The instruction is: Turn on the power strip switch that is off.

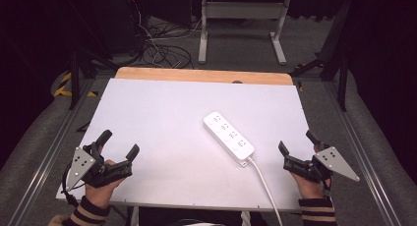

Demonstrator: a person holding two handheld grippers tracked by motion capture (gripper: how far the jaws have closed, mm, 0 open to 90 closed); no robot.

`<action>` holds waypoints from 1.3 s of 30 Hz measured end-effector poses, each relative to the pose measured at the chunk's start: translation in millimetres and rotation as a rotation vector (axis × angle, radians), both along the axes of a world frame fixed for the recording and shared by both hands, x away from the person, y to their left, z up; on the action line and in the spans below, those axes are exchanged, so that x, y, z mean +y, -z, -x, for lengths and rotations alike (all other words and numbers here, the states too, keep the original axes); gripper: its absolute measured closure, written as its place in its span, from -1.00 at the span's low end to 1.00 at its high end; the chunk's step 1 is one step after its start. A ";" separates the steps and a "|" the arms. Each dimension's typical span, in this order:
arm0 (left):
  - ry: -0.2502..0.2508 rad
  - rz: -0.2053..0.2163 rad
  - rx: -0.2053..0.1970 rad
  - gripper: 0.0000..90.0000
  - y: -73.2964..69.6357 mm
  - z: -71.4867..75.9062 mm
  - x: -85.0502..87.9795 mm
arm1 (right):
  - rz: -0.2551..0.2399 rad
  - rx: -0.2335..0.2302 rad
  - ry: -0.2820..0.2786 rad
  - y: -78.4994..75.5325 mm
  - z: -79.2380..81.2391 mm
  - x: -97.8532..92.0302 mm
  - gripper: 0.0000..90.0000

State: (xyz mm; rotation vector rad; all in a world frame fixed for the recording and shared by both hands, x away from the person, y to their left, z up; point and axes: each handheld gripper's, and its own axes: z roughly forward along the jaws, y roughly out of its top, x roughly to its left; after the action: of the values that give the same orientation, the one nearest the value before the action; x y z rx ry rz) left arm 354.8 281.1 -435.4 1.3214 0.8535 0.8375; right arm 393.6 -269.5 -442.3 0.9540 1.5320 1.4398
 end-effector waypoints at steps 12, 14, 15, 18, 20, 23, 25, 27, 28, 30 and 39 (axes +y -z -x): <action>0.000 -0.002 0.002 -0.96 0.0 -1.9 -0.3 | -0.024 -0.047 -0.016 -12.4 8.6 -4.2 -0.76; 0.000 0.001 0.003 -0.96 0.1 -2.2 -0.2 | -0.035 -0.086 -0.041 -27.2 14.1 -4.3 -0.64; -0.002 0.002 0.006 -0.96 0.2 -2.4 -0.1 | -0.041 -0.093 -0.050 -32.6 15.1 -4.5 -0.60; 0.007 0.014 0.003 -0.96 0.4 -2.6 0.6 | -0.057 -0.089 -0.086 -46.8 15.8 -4.0 -0.41; 0.007 0.007 0.000 -0.96 -0.2 -2.3 0.1 | -0.053 -0.074 -0.096 -56.2 14.0 -1.2 -0.37; 0.008 0.007 0.003 -0.96 -0.1 -2.5 -0.3 | -0.043 -0.034 -0.120 -66.3 9.5 5.1 -0.29; 0.007 0.003 0.002 -0.96 -0.1 -2.9 -0.3 | -0.034 0.002 -0.146 -72.0 4.8 9.8 -0.23; 0.007 0.002 0.001 -0.96 -0.3 -3.4 -0.2 | -0.028 0.006 -0.142 -73.8 3.4 11.9 -0.16; 0.008 0.002 0.000 -0.96 -0.3 -3.6 -0.1 | -0.013 0.050 -0.182 -79.8 -3.3 18.9 0.09; 0.009 0.001 0.003 -0.96 -0.3 -3.9 -0.2 | 0.002 0.050 -0.188 -82.1 -5.2 22.8 0.28; 0.015 0.002 0.009 -0.95 0.1 -4.8 -0.7 | 0.080 0.172 -0.261 -91.3 -33.5 67.9 1.00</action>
State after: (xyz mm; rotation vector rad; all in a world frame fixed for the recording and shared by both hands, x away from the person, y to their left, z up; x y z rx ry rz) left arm 359.6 280.5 -435.5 1.3291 0.8499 0.8190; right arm 427.1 -201.5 -351.0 0.8735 1.8833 1.4927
